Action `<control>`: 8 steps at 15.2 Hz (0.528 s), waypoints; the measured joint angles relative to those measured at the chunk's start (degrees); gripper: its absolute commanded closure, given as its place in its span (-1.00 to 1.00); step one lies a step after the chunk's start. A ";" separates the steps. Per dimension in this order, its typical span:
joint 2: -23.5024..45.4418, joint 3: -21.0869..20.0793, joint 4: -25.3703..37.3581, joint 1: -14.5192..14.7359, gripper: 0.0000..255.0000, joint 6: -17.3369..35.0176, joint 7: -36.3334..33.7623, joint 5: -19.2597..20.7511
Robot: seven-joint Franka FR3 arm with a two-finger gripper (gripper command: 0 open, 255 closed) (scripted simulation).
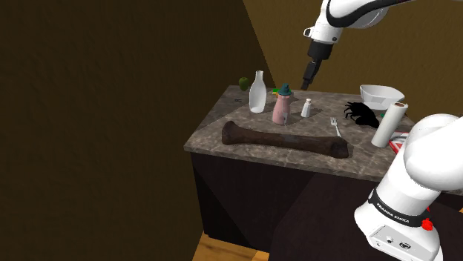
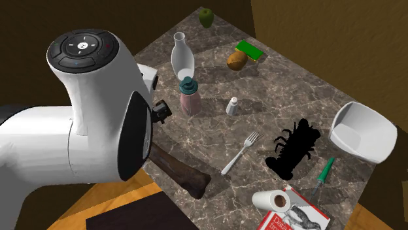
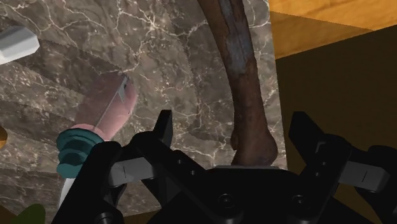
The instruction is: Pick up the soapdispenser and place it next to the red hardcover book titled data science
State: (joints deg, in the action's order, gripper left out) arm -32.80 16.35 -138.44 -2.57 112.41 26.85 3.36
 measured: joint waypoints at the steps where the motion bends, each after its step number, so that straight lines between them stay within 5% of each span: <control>1: 1.67 1.02 0.87 0.28 -1.00 1.09 1.65 -0.09; 8: 15.14 10.09 6.54 2.24 -1.00 10.16 16.40 -3.38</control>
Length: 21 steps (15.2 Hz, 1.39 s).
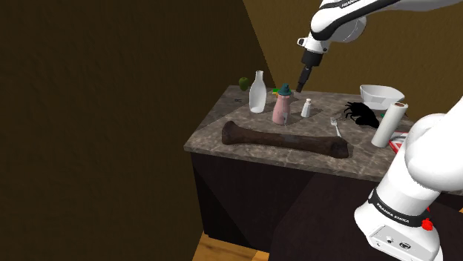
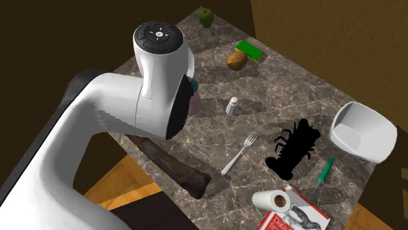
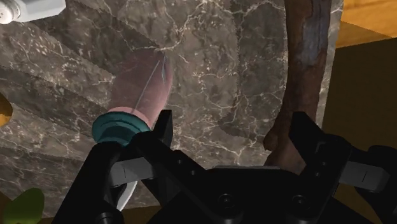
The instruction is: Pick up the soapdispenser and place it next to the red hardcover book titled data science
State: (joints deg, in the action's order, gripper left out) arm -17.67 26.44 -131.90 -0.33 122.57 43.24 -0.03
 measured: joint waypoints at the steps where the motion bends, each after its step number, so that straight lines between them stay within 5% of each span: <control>1: 2.18 1.16 1.22 0.41 -1.00 0.99 2.27 -1.14; 11: 25.11 7.91 16.75 -0.37 -1.00 4.54 26.96 -18.85; 21: 29.97 6.68 16.51 -1.15 -1.00 8.41 30.41 -23.41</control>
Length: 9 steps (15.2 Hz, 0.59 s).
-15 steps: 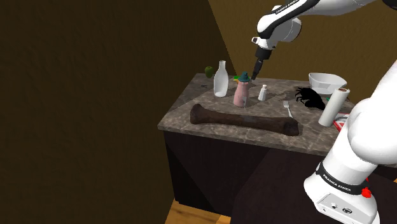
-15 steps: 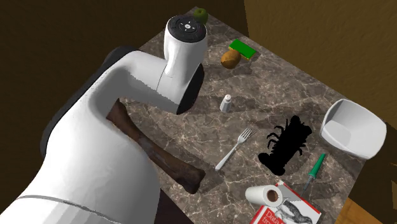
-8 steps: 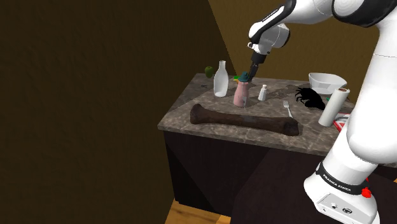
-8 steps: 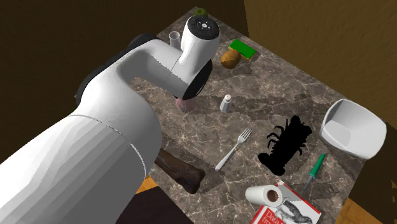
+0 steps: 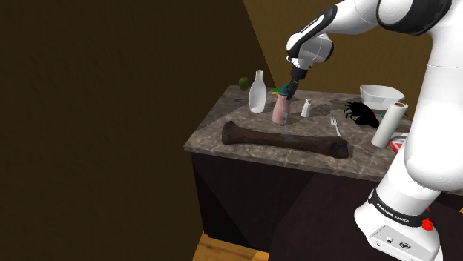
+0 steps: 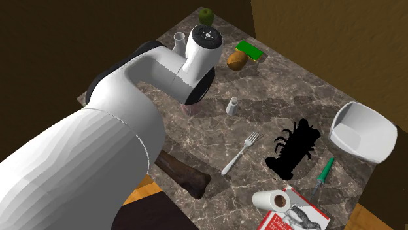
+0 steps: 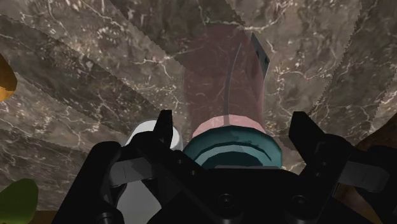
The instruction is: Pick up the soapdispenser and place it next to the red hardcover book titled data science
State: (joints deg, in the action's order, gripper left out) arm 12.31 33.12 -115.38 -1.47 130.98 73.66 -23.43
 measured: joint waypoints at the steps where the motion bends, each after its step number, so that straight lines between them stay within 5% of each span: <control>1: 0.05 -0.01 0.00 -0.01 -1.00 0.04 0.03 -0.04; 3: 0.08 -0.02 0.00 -0.02 -1.00 0.07 0.05 -0.08; 4: 0.08 -0.02 0.00 -0.02 1.00 0.07 0.05 -0.08; 9: 0.06 -0.02 0.00 -0.02 1.00 0.06 0.04 -0.07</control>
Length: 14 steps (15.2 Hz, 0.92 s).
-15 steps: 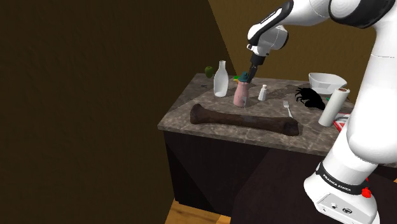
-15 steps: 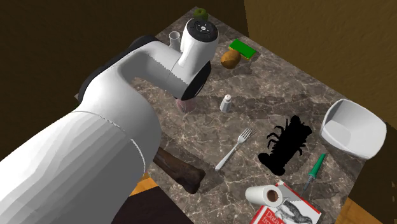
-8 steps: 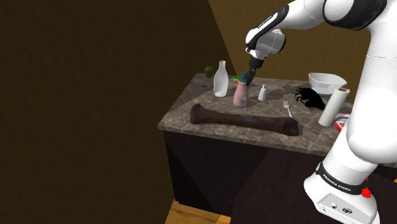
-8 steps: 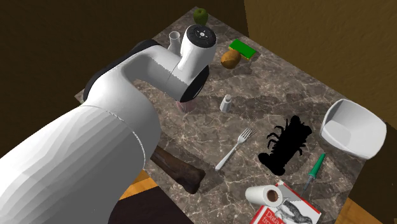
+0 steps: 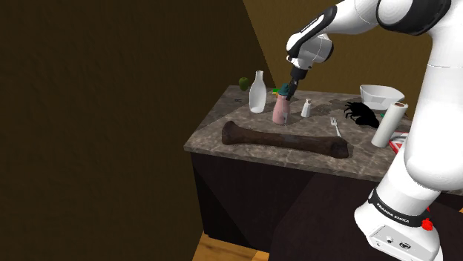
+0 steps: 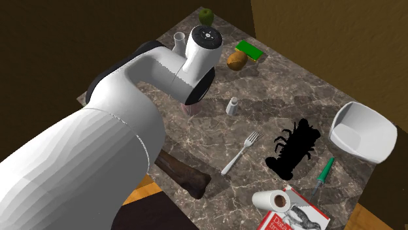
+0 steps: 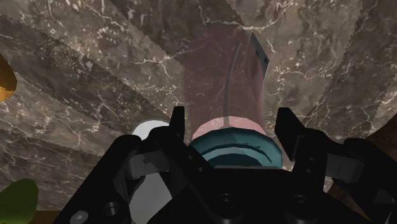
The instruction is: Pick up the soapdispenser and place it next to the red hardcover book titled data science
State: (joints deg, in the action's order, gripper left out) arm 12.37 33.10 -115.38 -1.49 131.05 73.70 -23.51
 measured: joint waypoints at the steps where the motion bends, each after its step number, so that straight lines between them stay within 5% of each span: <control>1: 0.00 0.00 0.00 0.00 1.00 0.00 0.00 0.00; 14: -3.13 0.90 2.63 0.67 1.00 -4.78 -3.03 3.49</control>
State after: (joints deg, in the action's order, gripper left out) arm 9.24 34.01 -112.75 -0.82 126.27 70.67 -20.02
